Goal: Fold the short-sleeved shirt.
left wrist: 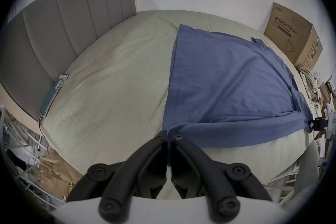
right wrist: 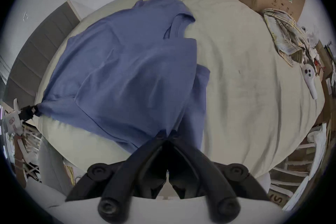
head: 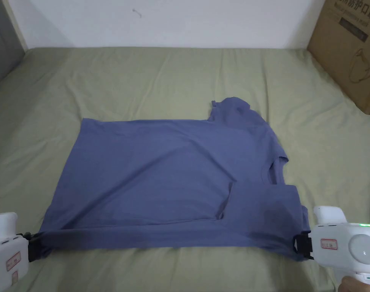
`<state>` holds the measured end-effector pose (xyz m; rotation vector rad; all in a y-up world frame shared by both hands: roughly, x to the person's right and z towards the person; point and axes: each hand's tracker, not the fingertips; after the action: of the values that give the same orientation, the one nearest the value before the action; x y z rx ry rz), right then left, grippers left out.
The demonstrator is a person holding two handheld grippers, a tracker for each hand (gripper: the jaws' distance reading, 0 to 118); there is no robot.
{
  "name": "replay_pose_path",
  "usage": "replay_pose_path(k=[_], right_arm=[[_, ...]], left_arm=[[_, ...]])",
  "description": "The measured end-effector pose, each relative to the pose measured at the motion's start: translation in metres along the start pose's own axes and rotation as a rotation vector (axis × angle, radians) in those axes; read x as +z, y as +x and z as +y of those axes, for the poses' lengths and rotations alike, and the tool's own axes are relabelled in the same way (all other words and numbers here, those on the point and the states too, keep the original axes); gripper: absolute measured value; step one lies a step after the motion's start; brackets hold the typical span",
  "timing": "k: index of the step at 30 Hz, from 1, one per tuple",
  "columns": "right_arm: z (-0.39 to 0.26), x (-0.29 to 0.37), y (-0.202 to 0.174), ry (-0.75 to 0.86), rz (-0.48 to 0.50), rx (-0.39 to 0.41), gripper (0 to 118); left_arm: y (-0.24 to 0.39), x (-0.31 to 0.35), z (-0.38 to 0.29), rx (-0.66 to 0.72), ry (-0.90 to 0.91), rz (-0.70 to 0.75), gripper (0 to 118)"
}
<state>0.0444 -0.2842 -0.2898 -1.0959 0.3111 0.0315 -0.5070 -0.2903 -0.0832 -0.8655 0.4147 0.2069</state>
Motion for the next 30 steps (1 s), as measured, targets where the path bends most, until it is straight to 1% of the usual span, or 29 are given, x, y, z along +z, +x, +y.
replay_pose_path(k=[1,4,9,13,16,18,20,21,22,23,24,25,26,27,30], right_arm=[[-0.015,-0.004,-0.008,-0.002,0.005,0.005,0],[-0.011,0.003,-0.015,0.029,-0.007,0.026,0],[0.023,0.019,-0.011,0.080,0.030,0.011,0],[0.064,0.012,-0.007,0.102,0.021,0.013,0],[0.103,-0.009,-0.004,0.104,-0.002,0.004,0],[0.128,-0.035,-0.003,0.057,-0.023,0.009,0],[0.142,-0.058,-0.003,0.020,-0.037,-0.008,0],[0.139,-0.058,-0.014,0.028,-0.052,-0.020,1],[0.139,-0.063,-0.017,0.013,-0.051,-0.031,8],[0.139,-0.067,-0.020,-0.011,-0.062,-0.033,28],[0.137,-0.068,-0.025,-0.012,-0.086,-0.025,44],[0.137,-0.067,-0.023,-0.010,-0.089,-0.013,56],[0.136,-0.065,-0.024,-0.003,-0.086,0.001,61],[0.133,-0.060,-0.026,0.004,-0.078,0.010,61],[0.133,-0.044,-0.023,0.036,-0.067,0.014,61]], left_arm=[[-0.001,0.001,0.001,-0.001,0.000,0.000,1],[0.000,0.002,0.007,-0.013,0.005,0.005,1],[0.002,0.002,0.030,-0.016,0.024,0.005,1],[0.002,-0.010,0.064,-0.039,0.037,0.020,1],[0.007,-0.032,0.098,-0.049,0.040,0.019,1],[0.012,-0.059,0.119,-0.069,0.004,0.025,1],[0.022,-0.084,0.130,-0.121,-0.040,0.044,1],[0.027,-0.096,0.133,-0.141,-0.053,0.065,2],[0.030,-0.103,0.132,-0.146,-0.052,0.069,7],[0.033,-0.109,0.132,-0.143,-0.075,0.064,25],[0.033,-0.112,0.131,-0.126,-0.098,0.075,48],[0.032,-0.114,0.130,-0.117,-0.100,0.076,74],[0.028,-0.112,0.128,-0.102,-0.103,0.066,100],[0.025,-0.109,0.126,-0.089,-0.100,0.067,106],[0.021,-0.087,0.122,-0.093,-0.070,0.069,105]])
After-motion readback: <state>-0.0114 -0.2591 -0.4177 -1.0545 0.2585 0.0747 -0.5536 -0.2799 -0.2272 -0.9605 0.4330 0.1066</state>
